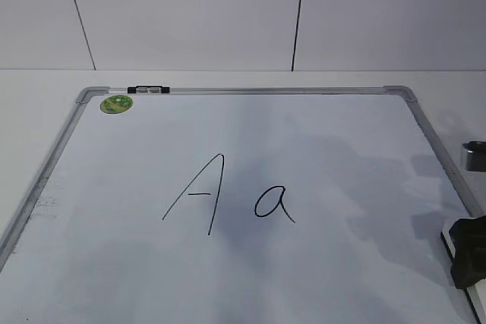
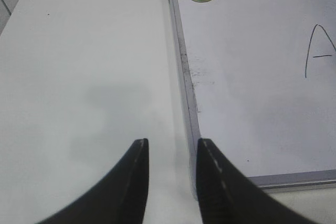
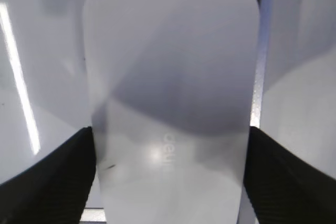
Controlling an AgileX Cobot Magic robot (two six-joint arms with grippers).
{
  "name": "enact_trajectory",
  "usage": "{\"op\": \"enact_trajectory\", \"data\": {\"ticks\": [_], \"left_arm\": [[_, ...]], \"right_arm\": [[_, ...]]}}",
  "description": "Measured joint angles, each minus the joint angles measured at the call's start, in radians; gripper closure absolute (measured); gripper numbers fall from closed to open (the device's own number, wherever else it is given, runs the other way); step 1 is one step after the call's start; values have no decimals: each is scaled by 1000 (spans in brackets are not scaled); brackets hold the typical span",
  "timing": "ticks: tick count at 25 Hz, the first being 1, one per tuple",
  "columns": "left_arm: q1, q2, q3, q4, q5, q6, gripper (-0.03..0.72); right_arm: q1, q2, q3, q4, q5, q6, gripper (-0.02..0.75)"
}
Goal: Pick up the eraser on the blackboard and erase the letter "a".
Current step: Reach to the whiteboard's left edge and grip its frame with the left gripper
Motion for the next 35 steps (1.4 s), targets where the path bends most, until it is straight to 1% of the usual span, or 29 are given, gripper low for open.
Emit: {"op": "enact_trajectory", "data": {"ticks": [10,23,35], "left_arm": [[0,0,0,0,0,0,454],[0,0,0,0,0,0,453],[0,0,0,0,0,0,454]], "right_arm": [[0,4,-4,0,-8,2,66],[0,4,-4,-16,-14,15,116],[0,4,-4,-19,-14,18,145]]}}
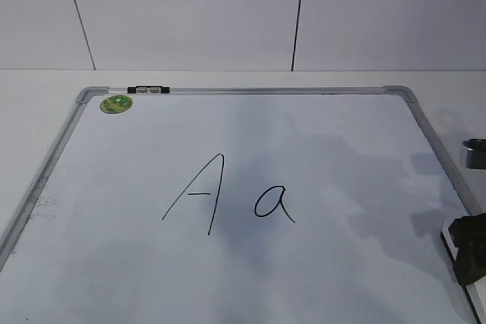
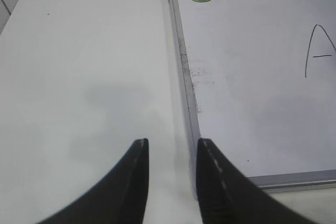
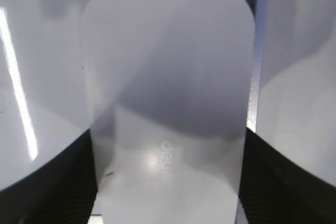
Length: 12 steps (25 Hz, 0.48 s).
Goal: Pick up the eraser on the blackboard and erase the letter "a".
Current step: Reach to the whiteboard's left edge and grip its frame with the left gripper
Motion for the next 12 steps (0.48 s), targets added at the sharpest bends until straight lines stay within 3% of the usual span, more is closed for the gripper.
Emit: {"op": "enact_trajectory", "data": {"ticks": [12], "left_arm": [[0,0,0,0,0,0,454]], "right_arm": [[0,0,0,0,0,0,153]]}}
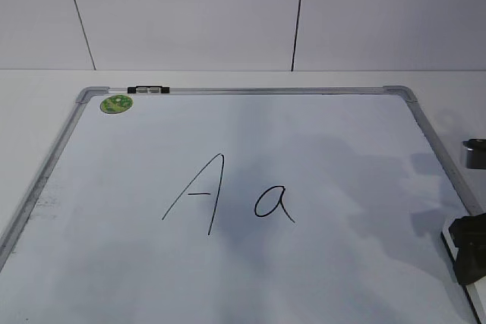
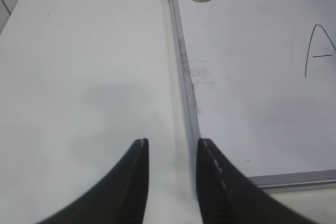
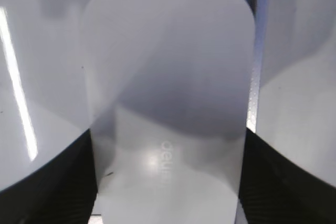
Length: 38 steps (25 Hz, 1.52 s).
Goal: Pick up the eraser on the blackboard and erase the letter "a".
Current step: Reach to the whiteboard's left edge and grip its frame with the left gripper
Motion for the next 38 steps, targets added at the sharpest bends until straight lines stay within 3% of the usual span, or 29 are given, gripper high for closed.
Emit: {"op": "enact_trajectory", "data": {"ticks": [38], "left_arm": [[0,0,0,0,0,0,454]], "right_arm": [[0,1,-19,21,30,0,170]]}}
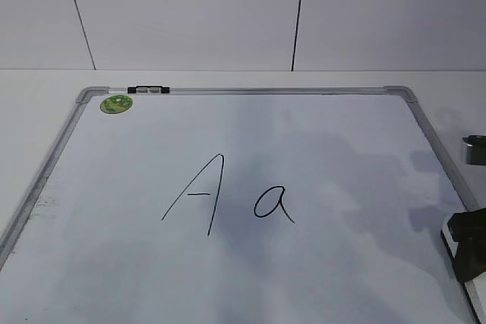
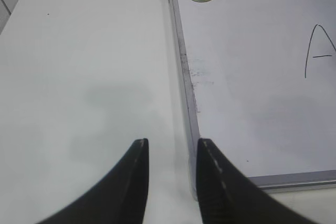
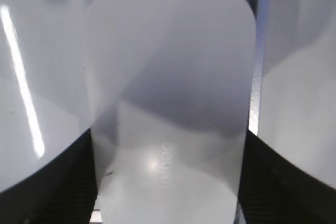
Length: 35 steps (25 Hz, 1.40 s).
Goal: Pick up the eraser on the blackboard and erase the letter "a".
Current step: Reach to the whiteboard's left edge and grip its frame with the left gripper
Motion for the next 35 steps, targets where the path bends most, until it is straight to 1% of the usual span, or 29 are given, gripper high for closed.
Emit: {"op": "enact_trajectory", "data": {"ticks": [10,16,18,24,30,35], "left_arm": [[0,0,0,0,0,0,454],[0,0,0,0,0,0,454],[0,0,0,0,0,0,454],[0,0,0,0,0,0,454],[0,0,0,0,0,0,454],[0,0,0,0,0,0,454]], "right_arm": [[0,-3,-32,12,39,0,170],[3,-59,-58,20,70,0,170],[19,-79,-73,20,88,0,170],[113,-121,-143,0,160,0,170],[129,-149,-202,-8,217,0,170],[177,-150,-207,-16,256,0,170]]}}
